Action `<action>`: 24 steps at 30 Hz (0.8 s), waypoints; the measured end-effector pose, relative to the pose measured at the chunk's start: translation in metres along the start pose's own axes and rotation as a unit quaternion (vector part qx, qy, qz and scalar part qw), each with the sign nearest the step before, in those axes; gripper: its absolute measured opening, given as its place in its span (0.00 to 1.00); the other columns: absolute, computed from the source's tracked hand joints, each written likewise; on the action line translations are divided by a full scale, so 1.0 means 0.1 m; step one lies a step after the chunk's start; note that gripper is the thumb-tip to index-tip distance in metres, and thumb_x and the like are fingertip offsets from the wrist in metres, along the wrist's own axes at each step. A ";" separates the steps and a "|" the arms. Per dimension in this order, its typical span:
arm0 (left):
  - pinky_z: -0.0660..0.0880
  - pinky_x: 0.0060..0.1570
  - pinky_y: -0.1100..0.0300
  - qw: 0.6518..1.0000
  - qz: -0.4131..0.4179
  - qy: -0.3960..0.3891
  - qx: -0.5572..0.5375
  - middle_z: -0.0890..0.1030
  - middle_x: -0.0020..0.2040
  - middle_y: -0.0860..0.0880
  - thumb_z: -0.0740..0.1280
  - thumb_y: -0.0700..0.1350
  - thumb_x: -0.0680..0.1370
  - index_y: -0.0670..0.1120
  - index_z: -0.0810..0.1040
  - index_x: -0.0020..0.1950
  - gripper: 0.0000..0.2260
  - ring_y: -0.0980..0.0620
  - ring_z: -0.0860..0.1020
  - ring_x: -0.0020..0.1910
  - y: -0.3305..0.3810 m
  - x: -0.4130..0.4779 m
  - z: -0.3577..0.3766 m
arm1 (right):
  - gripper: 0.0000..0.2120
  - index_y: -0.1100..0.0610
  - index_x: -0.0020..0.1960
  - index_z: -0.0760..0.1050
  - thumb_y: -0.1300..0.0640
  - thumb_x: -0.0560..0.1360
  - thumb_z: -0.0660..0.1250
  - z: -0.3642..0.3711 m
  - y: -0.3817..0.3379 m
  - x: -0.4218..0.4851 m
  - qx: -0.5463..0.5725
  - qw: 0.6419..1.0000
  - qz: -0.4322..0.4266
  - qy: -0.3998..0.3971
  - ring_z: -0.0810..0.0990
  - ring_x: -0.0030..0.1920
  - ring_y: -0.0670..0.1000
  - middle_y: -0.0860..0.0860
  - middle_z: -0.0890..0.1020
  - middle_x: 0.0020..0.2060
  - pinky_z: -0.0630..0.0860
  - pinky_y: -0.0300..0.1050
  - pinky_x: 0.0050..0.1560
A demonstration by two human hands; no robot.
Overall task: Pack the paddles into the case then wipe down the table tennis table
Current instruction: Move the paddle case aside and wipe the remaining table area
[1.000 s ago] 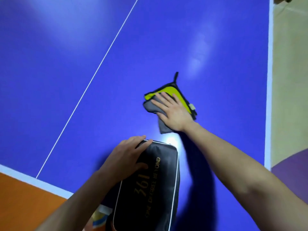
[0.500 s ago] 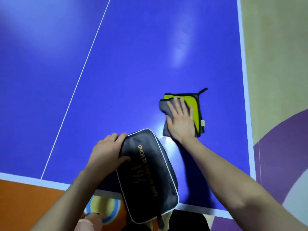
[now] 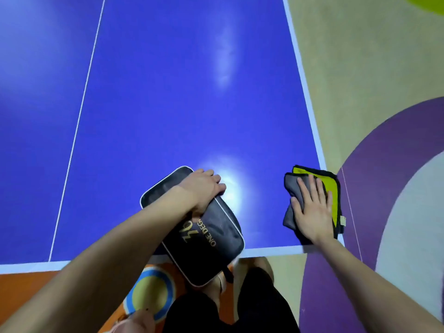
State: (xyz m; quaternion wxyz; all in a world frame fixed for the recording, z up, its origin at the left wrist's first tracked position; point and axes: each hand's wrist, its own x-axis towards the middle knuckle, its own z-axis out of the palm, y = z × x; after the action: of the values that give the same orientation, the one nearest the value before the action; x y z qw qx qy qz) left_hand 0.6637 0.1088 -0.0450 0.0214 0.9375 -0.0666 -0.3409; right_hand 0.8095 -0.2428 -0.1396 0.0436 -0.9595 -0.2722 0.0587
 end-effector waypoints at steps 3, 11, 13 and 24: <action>0.68 0.62 0.53 0.998 -0.013 -0.061 0.002 0.75 0.64 0.51 0.88 0.62 0.51 0.56 0.76 0.69 0.49 0.47 0.70 0.67 -0.04 0.02 -0.08 | 0.32 0.45 0.89 0.53 0.37 0.87 0.52 0.04 -0.01 -0.25 -0.014 1.000 -0.027 -0.009 0.45 0.89 0.54 0.50 0.50 0.89 0.49 0.67 0.86; 0.72 0.47 0.55 0.989 -0.089 -0.105 -0.058 0.79 0.47 0.57 0.88 0.60 0.52 0.57 0.77 0.59 0.40 0.46 0.79 0.52 -0.12 -0.37 -0.19 | 0.28 0.47 0.86 0.64 0.48 0.86 0.57 0.11 -0.02 -0.44 0.003 0.997 -0.079 -0.004 0.54 0.88 0.54 0.50 0.59 0.88 0.57 0.67 0.84; 0.74 0.43 0.54 0.987 -0.116 -0.091 -0.065 0.78 0.42 0.57 0.87 0.61 0.52 0.56 0.74 0.54 0.37 0.46 0.80 0.48 -0.06 -0.53 -0.24 | 0.28 0.48 0.83 0.69 0.53 0.82 0.59 0.07 0.00 -0.36 0.011 0.996 -0.091 -0.012 0.61 0.86 0.56 0.50 0.65 0.85 0.61 0.66 0.81; 0.81 0.57 0.48 0.850 -0.215 0.159 -0.453 0.86 0.47 0.63 0.84 0.69 0.59 0.61 0.79 0.56 0.31 0.57 0.85 0.50 0.97 -0.51 -0.69 | 0.34 0.48 0.73 0.76 0.64 0.68 0.74 -0.45 1.37 -0.87 0.054 0.993 -0.044 -0.091 0.77 0.62 0.59 0.51 0.79 0.65 0.79 0.57 0.56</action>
State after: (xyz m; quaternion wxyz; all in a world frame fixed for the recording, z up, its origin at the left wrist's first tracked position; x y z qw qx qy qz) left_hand 0.6581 0.0200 0.0485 0.3803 0.8560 0.3030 -0.1754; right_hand 0.8130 -0.4078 -0.1029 0.0726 -0.9334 -0.3135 0.1586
